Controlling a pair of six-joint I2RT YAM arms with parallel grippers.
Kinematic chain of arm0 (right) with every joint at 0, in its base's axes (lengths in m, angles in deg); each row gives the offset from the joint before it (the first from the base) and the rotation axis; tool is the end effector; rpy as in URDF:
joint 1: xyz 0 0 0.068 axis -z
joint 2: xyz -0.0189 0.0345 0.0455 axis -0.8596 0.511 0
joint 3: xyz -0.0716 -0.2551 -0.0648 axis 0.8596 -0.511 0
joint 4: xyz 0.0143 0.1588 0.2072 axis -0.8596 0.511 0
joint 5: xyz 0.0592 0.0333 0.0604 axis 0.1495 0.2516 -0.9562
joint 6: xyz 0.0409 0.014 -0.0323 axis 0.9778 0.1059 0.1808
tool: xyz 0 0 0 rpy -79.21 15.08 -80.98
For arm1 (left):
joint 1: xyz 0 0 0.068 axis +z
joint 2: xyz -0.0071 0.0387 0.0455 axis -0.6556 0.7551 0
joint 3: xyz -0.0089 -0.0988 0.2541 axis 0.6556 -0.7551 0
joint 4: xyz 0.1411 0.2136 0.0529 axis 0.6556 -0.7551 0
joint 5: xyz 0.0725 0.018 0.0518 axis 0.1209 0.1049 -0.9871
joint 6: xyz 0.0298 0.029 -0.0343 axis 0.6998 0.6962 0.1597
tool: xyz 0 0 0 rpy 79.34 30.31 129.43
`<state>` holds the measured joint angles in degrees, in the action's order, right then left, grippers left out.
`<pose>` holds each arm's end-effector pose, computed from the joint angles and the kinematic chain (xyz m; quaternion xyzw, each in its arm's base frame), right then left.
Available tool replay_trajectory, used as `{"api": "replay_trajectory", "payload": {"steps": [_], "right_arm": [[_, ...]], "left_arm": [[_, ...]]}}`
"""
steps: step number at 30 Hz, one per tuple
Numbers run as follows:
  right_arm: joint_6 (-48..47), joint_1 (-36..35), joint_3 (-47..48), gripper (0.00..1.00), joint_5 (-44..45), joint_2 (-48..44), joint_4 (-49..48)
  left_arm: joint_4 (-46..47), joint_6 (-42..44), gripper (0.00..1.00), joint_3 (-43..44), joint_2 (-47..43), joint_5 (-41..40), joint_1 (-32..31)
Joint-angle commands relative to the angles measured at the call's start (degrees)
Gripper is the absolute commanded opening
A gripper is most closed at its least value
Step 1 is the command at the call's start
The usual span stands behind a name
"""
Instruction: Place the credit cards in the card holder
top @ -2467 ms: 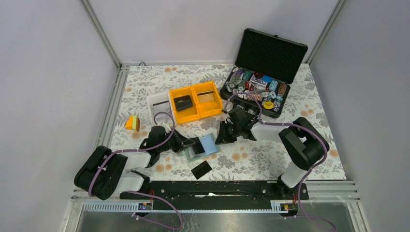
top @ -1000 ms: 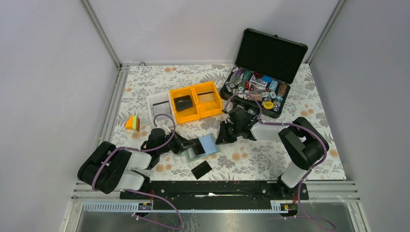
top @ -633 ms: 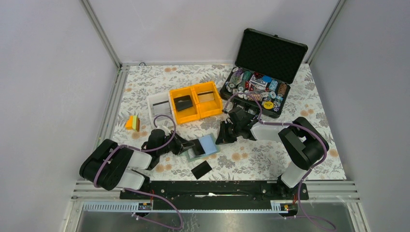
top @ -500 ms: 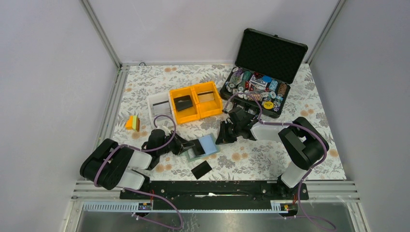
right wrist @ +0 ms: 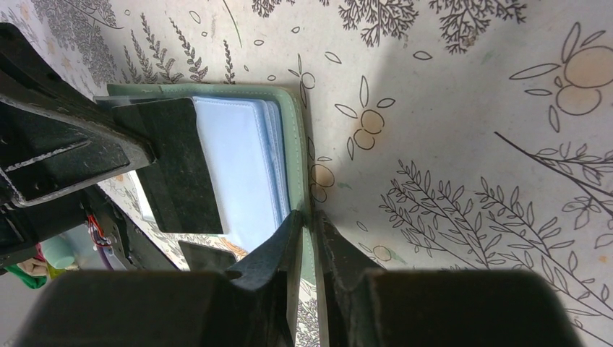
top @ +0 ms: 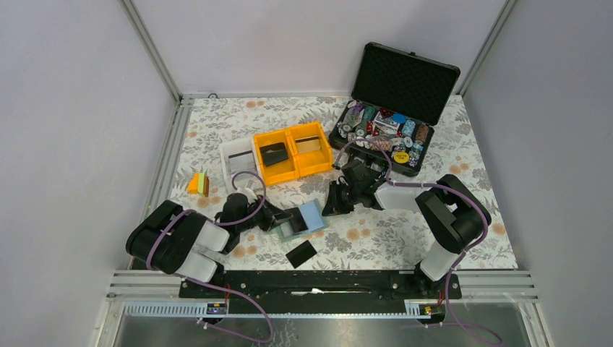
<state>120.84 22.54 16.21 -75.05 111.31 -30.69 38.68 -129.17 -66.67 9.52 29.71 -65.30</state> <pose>0.2468 0.2018 0.1352 -0.1055 0.9094 0.3566 0.1860 0.1713 -0.0946 0.0988 -0.2138 0.8170 -0.4959 0.2019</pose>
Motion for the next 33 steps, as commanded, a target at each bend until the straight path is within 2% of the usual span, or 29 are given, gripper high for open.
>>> {"api": "replay_trajectory", "payload": {"steps": [1,14,24,29,33], "right_arm": [[0.2,0.2,1.1,0.17,-0.3,0.9,-0.1],[-0.3,0.2,2.1,0.17,0.0,1.1,1.2],[-0.1,0.2,2.1,0.16,0.5,1.1,1.5],[0.0,0.2,2.2,0.16,0.5,1.5,1.5],[0.0,0.2,2.1,0.16,0.3,1.4,1.6]], "left_arm": [[6.5,1.1,0.0,-0.2,2.2,1.7,-0.5],[10.4,-0.3,0.0,-0.8,6.4,2.5,-1.1],[11.7,-3.9,0.0,-3.6,4.3,-2.6,-1.7],[9.5,-2.9,0.0,-2.4,3.6,-2.5,-2.4],[12.9,-3.7,0.0,-2.3,5.6,-2.1,-2.5]]}}
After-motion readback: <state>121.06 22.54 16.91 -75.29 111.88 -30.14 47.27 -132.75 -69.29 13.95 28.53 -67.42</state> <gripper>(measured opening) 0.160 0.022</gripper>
